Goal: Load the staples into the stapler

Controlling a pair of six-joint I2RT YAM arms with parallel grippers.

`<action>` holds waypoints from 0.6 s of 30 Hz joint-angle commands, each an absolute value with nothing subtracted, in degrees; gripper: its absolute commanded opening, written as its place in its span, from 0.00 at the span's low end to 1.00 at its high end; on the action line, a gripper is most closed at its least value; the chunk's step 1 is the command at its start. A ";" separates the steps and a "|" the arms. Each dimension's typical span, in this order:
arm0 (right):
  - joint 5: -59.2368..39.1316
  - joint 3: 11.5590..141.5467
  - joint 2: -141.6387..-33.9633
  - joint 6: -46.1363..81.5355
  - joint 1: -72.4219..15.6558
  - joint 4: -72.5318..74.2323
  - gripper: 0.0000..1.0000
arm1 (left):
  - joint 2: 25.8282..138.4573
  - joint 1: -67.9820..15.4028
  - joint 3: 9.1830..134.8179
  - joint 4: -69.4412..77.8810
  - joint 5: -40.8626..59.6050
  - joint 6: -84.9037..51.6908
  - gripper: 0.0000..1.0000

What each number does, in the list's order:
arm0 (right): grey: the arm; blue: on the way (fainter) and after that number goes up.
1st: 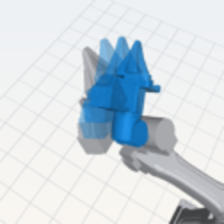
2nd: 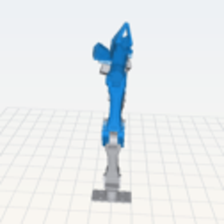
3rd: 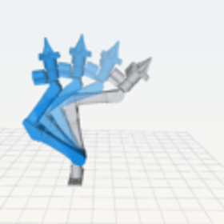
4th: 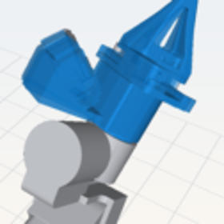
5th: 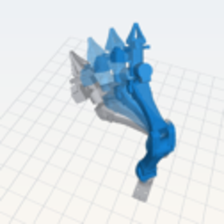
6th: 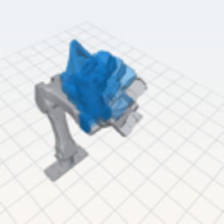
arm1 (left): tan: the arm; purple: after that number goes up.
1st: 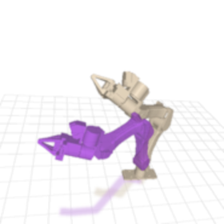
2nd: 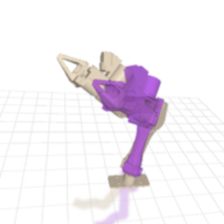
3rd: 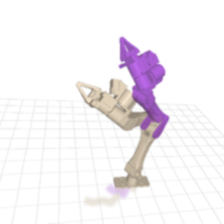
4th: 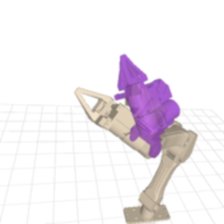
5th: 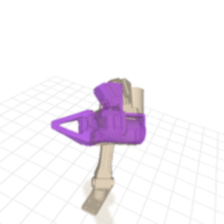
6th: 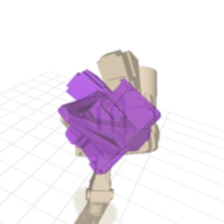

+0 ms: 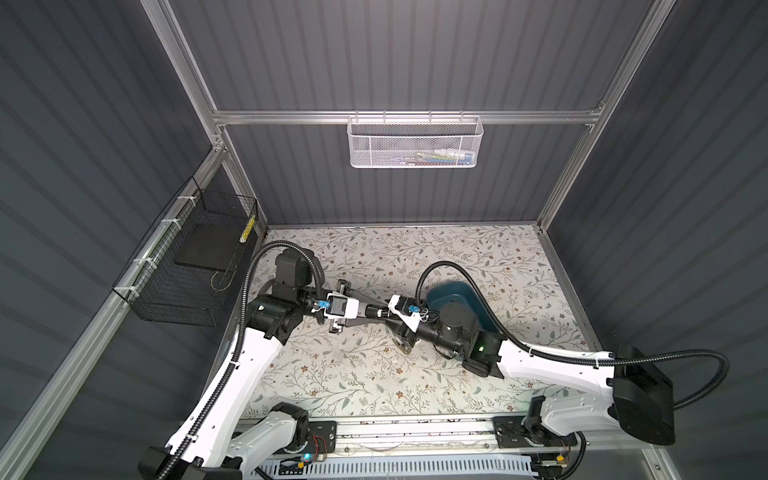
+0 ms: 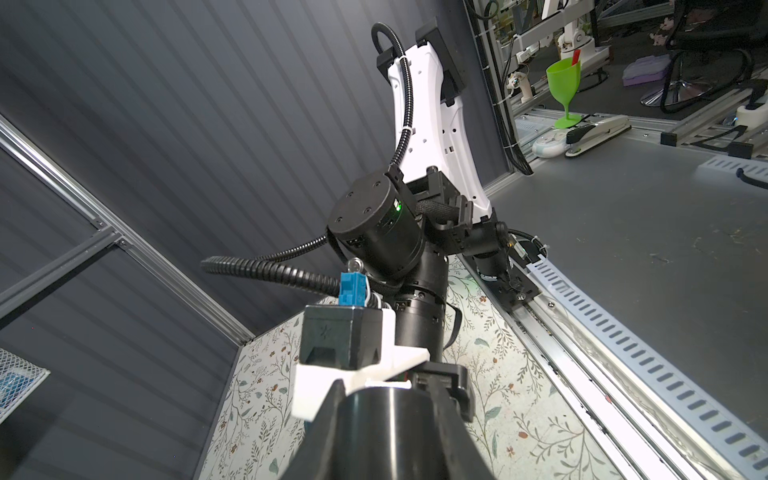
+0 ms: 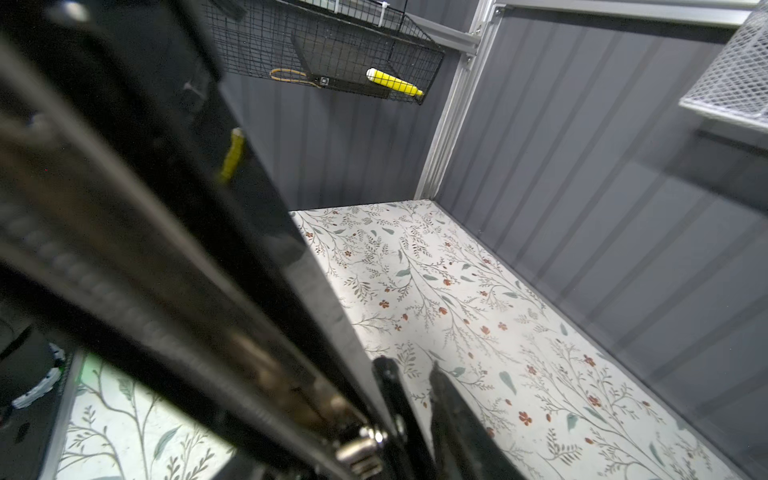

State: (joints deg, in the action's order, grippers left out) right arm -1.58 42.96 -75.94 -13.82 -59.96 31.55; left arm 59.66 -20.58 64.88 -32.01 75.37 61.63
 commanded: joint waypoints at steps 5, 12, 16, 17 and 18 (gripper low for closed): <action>-0.99 45.02 -75.25 -9.21 -60.40 30.82 0.29 | 58.26 -20.57 66.90 -31.13 76.46 64.33 0.02; 7.80 49.17 -73.08 1.35 -63.74 20.64 0.14 | 56.05 -20.57 65.41 -20.97 65.16 52.73 0.34; 19.27 53.60 -73.79 13.00 -66.09 10.04 0.09 | 54.82 -20.48 63.96 -14.87 55.89 46.20 0.41; 22.96 55.62 -74.52 17.38 -66.42 5.55 0.06 | 54.39 -20.48 63.68 -13.97 53.82 45.36 0.41; 25.58 57.97 -75.40 21.04 -66.69 0.36 0.04 | 54.01 -20.48 63.34 -12.80 51.34 43.95 0.42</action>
